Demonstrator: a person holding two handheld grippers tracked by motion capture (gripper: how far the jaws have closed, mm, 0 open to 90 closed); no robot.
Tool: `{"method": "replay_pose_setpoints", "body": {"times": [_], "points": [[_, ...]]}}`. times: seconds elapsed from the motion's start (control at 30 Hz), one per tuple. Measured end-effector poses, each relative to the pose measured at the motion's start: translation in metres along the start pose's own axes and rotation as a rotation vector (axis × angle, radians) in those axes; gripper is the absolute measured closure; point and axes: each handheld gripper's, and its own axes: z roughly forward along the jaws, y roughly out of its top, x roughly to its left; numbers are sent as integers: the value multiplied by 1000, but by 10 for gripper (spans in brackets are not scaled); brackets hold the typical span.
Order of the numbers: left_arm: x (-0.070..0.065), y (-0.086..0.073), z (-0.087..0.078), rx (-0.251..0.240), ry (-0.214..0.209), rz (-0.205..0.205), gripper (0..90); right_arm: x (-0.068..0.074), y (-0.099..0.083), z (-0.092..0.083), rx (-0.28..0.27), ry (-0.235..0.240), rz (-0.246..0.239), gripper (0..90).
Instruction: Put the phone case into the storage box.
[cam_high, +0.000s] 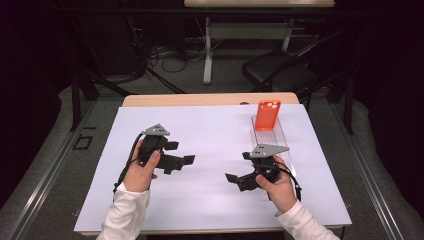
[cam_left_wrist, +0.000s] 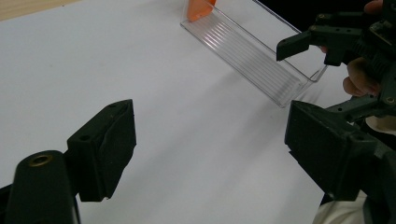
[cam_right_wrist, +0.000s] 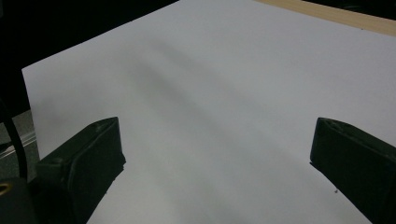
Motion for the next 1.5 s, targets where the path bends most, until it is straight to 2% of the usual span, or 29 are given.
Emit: {"method": "replay_pose_setpoints", "body": {"times": [0.1,0.23,0.6,1.07,1.5], "points": [[0,0,1,2,-2,5,171,2,-4,2,-16,8,-1,20],[1,0,2,6,2,-1,172,4,-9,4,-10,14,-5,20],[-1,-1,7,2,-6,19,171,8,-18,6,-15,22,-9,27],[-2,-1,12,12,-13,28,171,12,-28,11,-33,13,-23,31],[-4,-2,14,23,-17,31,171,12,-31,14,-8,11,-16,34]]}}
